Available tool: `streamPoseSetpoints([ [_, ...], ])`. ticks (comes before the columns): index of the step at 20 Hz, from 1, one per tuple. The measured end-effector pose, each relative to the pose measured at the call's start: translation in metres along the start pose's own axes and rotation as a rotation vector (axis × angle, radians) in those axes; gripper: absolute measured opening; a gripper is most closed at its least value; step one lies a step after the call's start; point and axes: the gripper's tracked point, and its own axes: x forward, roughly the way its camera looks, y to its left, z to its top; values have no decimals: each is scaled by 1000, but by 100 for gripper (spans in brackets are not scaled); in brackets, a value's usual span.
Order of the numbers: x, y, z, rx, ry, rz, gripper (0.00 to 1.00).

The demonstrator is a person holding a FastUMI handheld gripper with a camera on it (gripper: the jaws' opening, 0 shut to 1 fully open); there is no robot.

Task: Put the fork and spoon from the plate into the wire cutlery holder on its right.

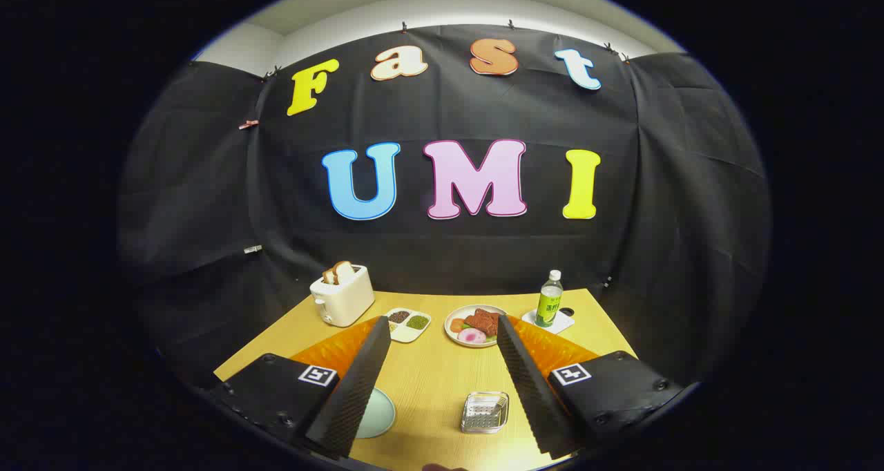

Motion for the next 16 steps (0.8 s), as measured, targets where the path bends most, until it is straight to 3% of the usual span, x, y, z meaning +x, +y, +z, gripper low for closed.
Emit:
streamPoseSetpoints([
  [16,3,20,-13,-3,35,9,97],
])
